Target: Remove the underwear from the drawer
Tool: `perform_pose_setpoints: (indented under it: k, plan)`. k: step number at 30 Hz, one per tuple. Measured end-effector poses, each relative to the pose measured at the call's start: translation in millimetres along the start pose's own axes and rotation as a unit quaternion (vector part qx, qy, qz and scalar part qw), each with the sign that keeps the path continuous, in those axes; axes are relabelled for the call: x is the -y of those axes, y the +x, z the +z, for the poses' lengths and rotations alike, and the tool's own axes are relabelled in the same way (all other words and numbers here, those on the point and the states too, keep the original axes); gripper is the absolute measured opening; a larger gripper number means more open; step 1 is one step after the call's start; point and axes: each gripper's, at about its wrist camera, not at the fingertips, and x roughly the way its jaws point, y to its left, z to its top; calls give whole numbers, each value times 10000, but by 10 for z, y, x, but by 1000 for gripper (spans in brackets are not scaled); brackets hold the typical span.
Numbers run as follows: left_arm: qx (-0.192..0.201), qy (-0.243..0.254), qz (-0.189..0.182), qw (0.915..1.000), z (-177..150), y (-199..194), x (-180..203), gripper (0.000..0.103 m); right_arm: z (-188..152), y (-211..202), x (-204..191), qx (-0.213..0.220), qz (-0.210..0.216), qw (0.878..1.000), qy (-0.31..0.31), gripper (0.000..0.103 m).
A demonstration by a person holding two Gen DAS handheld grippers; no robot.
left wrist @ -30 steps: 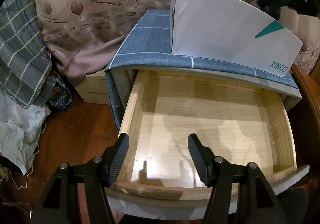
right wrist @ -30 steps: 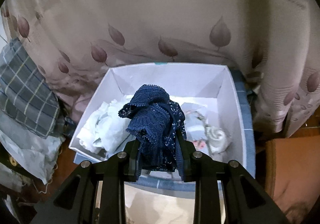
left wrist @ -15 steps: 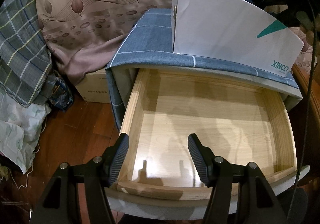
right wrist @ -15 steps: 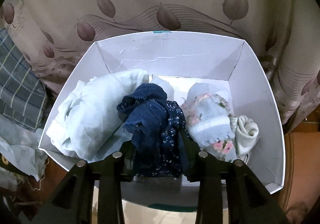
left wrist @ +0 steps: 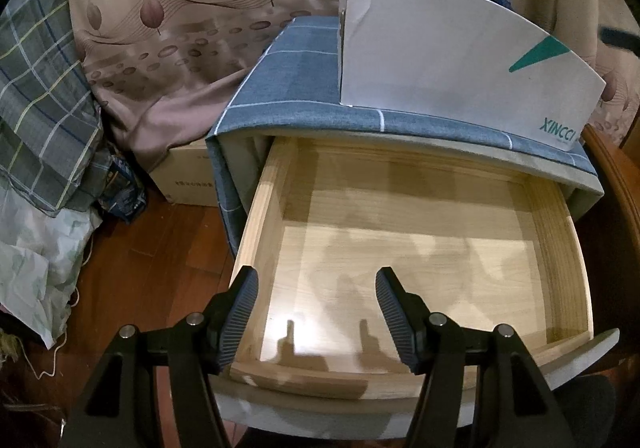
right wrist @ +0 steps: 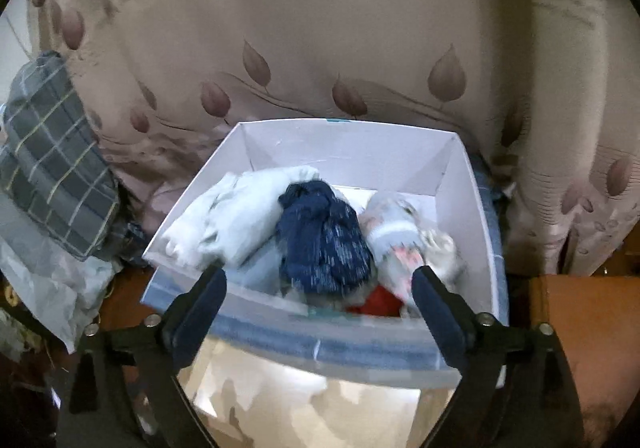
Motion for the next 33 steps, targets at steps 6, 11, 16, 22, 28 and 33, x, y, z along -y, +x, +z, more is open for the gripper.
perform_pose_setpoints:
  k: [6,11,16,22,28,33]
  plan:
    - [7,68,34,10000,-10,-6,47,63,-715,-214,65,-49,-246,9996,111,100]
    - [21,151,28,9999,-46,-36,95,63,-1433,-30,125,-532,-525,9969,263,100]
    - [-7,242,-5,9997,-81,-58,138,63,-1809,154,185,-942,-532,9933,413,100]
    - [-31,318,-28,9995,-131,-79,208,63,-2000,254,168,-1097,-615,9915,335,100]
    - [-22,420,-10,9991,-154,-88,269,63,-2037,331,156,-1212,-594,9904,293,100]
    - [-27,452,-10,9990,-163,-89,282,63,-2051,329,200,-1233,-520,9901,422,100]
